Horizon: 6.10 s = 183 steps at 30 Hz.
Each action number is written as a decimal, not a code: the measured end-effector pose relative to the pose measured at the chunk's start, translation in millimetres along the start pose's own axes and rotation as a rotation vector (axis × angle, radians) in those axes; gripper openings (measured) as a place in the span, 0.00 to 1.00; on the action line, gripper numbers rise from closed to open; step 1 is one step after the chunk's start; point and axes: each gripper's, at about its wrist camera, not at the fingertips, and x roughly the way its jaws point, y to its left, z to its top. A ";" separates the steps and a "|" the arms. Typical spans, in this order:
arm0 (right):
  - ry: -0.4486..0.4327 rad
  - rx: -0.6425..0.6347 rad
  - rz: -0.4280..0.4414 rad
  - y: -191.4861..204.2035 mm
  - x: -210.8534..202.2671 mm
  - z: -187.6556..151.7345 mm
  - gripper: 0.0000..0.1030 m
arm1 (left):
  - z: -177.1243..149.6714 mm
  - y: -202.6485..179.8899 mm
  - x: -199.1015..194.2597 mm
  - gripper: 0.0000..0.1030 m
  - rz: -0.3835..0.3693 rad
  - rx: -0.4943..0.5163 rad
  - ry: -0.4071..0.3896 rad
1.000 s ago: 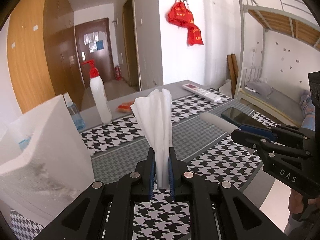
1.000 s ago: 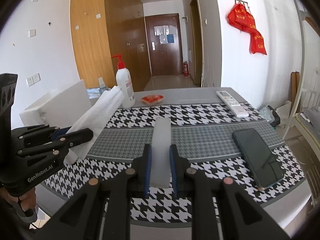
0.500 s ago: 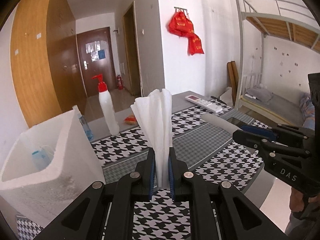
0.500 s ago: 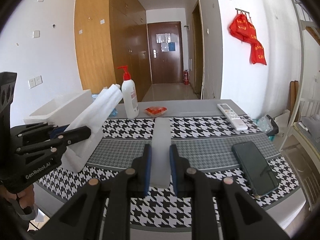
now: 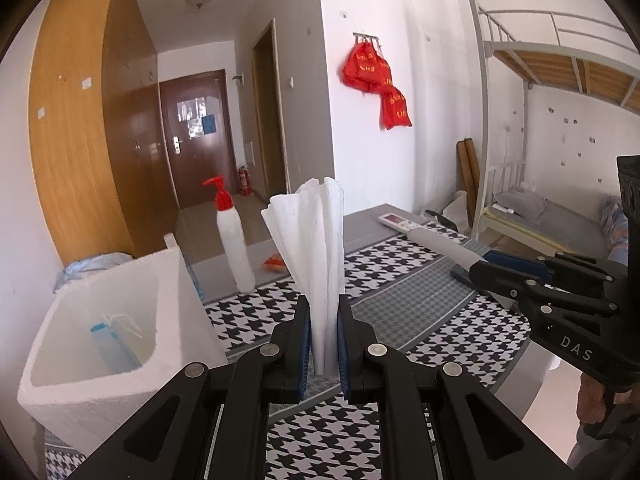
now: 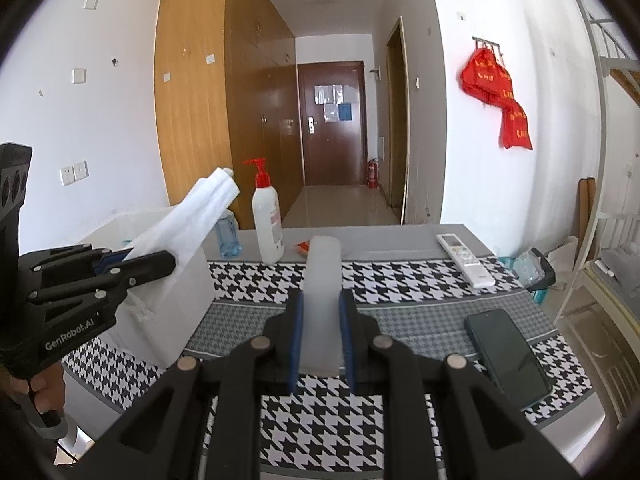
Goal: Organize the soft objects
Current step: 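Lift both white tissues and carry them toward the white foam box, then bring both held tissues over the opening of the foam box, then open the right gripper to drop the tissue strip into the foam box, then lower the folded white tissue into the foam box and open the left gripper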
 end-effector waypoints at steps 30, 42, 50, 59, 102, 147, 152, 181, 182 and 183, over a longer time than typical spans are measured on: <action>-0.067 -0.056 0.051 26.2 -3.0 25.6 0.21 | 4.5 32.8 -33.2 0.12 0.052 -0.055 -0.091; -0.076 -0.084 0.096 48.1 0.7 32.2 0.21 | 2.1 53.6 -47.6 0.12 0.107 -0.080 -0.106; -0.081 -0.103 0.122 63.6 3.7 35.4 0.21 | 0.5 65.9 -55.5 0.12 0.137 -0.097 -0.114; -0.081 -0.118 0.163 75.4 8.0 39.5 0.21 | -4.8 77.3 -65.9 0.12 0.181 -0.114 -0.113; -0.038 -0.220 0.376 171.3 53.8 60.5 0.21 | -29.4 149.7 -103.5 0.12 0.392 -0.224 -0.110; 0.014 -0.213 0.379 194.5 83.7 60.5 0.78 | -46.2 178.2 -107.9 0.12 0.452 -0.292 -0.093; 0.005 -0.211 0.375 190.7 80.2 60.4 0.80 | -44.9 174.7 -105.4 0.12 0.443 -0.285 -0.093; -0.024 -0.202 0.322 162.4 61.5 57.3 0.94 | -22.1 152.2 -89.9 0.12 0.355 -0.242 -0.109; -0.026 -0.201 0.318 160.1 60.7 57.1 0.94 | -20.9 151.1 -88.3 0.12 0.349 -0.239 -0.108; -0.027 -0.200 0.310 157.9 59.9 57.0 0.94 | -19.5 149.4 -86.4 0.12 0.341 -0.235 -0.108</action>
